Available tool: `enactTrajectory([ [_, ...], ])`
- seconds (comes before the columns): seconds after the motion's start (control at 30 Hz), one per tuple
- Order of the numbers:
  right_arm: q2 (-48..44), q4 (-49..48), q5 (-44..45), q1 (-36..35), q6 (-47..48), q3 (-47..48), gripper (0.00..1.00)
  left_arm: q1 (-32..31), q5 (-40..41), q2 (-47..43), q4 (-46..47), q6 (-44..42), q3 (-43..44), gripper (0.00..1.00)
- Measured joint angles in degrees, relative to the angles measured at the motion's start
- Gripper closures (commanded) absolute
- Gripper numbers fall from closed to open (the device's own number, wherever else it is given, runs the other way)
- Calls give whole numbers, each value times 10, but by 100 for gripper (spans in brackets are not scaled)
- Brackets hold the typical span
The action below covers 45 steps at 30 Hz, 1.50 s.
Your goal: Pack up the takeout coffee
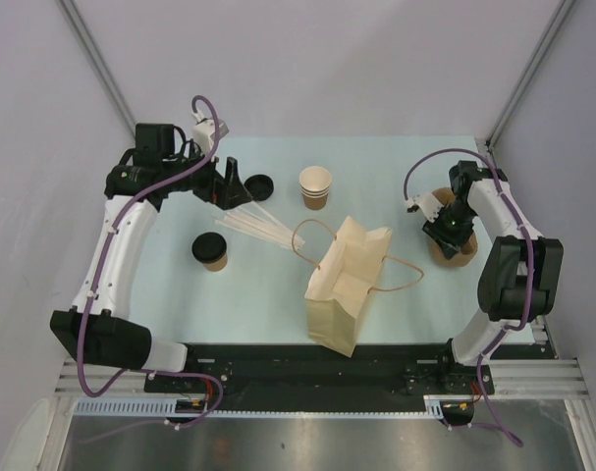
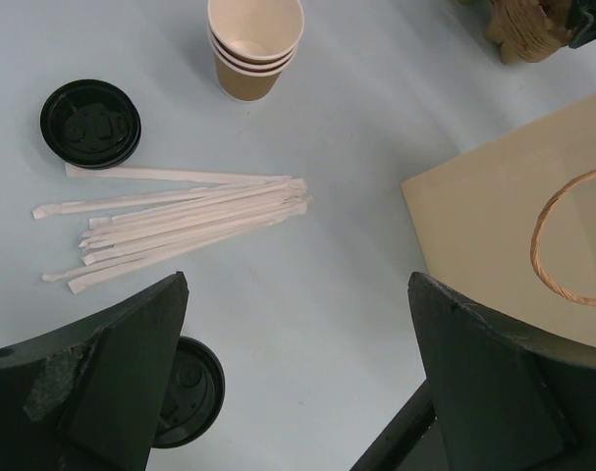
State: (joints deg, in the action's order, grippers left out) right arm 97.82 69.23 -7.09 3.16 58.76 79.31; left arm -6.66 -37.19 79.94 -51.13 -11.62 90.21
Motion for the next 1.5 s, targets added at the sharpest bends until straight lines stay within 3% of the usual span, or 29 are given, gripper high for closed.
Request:
enactTrajectory([
  [0.2, 0, -7, 4, -1, 0, -2, 72, 0, 0, 0, 0, 0, 0, 1],
  [0.4, 0, -5, 4, -4, 3, -2, 88, 0, 0, 0, 0, 0, 0, 0],
  [0.57, -7, -12, 2, -9, 10, -2, 92, 0, 0, 0, 0, 0, 0, 0],
  [0.67, -14, -12, 2, -9, 13, -2, 100, 0, 0, 1, 0, 0, 0, 1],
  [1.23, -51, 6, -31, 0, 11, 35, 100, -42, 10, 93, 2, 2, 119, 0],
  [1.5, -100, 6, -31, 7, 10, 62, 100, -62, 10, 108, 11, 8, 128, 1],
])
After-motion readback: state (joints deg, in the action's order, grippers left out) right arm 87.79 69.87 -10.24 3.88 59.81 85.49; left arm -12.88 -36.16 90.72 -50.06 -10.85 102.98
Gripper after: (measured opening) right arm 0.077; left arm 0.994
